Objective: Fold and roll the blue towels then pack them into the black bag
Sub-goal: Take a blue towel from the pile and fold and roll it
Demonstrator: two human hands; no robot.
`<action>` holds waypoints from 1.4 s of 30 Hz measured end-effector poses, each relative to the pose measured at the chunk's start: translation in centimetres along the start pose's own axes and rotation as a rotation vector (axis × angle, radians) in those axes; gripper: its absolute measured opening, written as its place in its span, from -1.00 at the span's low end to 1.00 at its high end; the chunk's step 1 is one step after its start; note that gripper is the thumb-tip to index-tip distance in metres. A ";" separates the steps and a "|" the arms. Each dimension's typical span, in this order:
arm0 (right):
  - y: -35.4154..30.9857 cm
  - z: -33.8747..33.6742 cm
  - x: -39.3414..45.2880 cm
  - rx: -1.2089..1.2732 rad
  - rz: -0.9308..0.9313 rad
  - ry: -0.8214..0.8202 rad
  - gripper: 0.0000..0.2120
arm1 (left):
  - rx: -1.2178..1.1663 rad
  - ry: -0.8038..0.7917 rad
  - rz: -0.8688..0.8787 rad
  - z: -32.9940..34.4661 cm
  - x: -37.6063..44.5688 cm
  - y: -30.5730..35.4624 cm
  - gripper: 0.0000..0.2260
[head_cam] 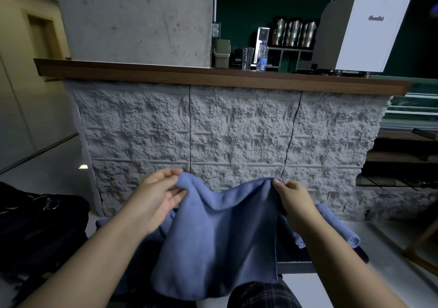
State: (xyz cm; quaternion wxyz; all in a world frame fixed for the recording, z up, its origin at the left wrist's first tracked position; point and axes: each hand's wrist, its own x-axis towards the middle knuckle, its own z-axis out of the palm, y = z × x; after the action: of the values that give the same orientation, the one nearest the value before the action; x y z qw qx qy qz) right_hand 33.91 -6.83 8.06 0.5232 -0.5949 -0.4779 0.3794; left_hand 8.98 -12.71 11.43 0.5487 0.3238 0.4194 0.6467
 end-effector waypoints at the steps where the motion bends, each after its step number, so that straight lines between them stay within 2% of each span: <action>1: -0.6 0.5 -0.6 0.048 -0.017 -0.028 -0.68 | -0.012 -0.045 0.002 0.6 -1.0 0.0 -0.79; 4: -2.4 1.9 -2.8 0.137 -0.097 -0.160 -0.78 | 0.080 -0.148 0.048 2.4 -3.3 -0.4 -0.76; 8: -5.0 2.6 -6.3 0.016 -0.274 -0.270 -0.78 | 0.369 -0.255 0.280 3.7 -4.8 -1.3 -0.63; 10: -5.7 2.6 -7.7 -0.053 -0.360 -0.296 -0.79 | 0.484 -0.242 0.412 3.7 -4.8 -1.7 -0.70; 12: -5.9 2.7 -8.6 -0.092 -0.416 -0.306 -0.79 | 0.648 -0.204 0.577 3.4 -4.5 -2.1 -0.88; 14: -5.9 2.7 -9.3 -0.102 -0.444 -0.320 -0.80 | 0.816 -0.149 0.745 3.0 -4.5 -2.4 -0.86; 16: -5.9 2.9 -9.8 -0.106 -0.457 -0.354 -0.79 | 0.840 -0.105 0.815 3.1 -4.7 -2.1 -0.93; 18: -5.9 2.9 -10.2 -0.133 -0.460 -0.390 -0.79 | 0.834 -0.083 0.850 3.0 -4.8 -1.9 -0.98; 21: -5.8 2.6 -10.4 -0.180 -0.472 -0.446 -0.82 | 0.838 -0.084 0.882 2.7 -4.8 -1.6 -0.89; 27: -5.3 2.5 -10.3 -0.191 -0.495 -0.522 -0.87 | 0.801 -0.134 0.890 2.7 -5.4 -1.0 -0.93; 33: -5.1 2.6 -10.3 -0.026 -0.455 -0.574 -0.81 | 0.952 -0.018 0.877 2.6 -5.2 -0.9 -0.71; 36: -4.7 2.6 -10.3 0.102 -0.387 -0.614 -0.82 | 1.036 0.000 0.945 2.7 -5.1 -1.0 -0.77; 39: -4.5 2.9 -10.0 0.166 -0.311 -0.573 -0.88 | 1.066 0.004 1.013 2.7 -4.9 -1.3 -0.77; 42: -4.1 3.3 -9.7 0.180 -0.241 -0.503 -0.77 | 1.077 -0.057 1.034 2.7 -4.7 -2.0 -0.83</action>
State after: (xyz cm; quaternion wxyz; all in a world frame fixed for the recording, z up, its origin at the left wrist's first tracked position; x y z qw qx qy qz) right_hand 27.62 -15.36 11.11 0.4804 -0.3724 -0.6244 0.4906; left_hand 13.11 -16.74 11.02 -0.0494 0.7203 0.4579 0.5186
